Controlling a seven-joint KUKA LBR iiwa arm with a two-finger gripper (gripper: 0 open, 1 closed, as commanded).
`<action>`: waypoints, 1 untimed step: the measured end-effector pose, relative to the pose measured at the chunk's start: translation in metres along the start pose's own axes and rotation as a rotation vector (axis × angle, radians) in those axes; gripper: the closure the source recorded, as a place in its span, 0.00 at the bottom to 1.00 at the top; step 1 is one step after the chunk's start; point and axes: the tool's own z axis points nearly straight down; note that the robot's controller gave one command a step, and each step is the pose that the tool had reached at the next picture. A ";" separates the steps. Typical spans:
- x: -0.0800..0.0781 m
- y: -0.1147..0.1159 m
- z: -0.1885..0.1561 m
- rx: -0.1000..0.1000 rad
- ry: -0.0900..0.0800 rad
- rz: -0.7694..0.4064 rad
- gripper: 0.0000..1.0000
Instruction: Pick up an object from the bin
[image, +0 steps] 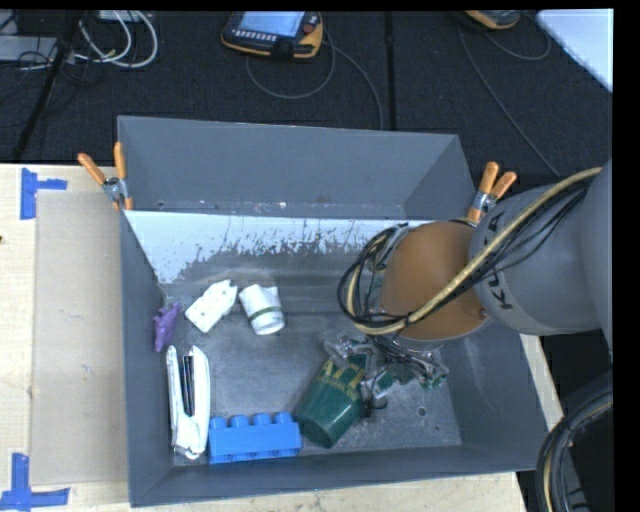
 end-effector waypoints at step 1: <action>0.000 0.000 0.000 0.000 0.000 -0.001 1.00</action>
Offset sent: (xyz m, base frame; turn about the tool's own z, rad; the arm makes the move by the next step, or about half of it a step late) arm 0.0000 0.0000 0.0000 0.0000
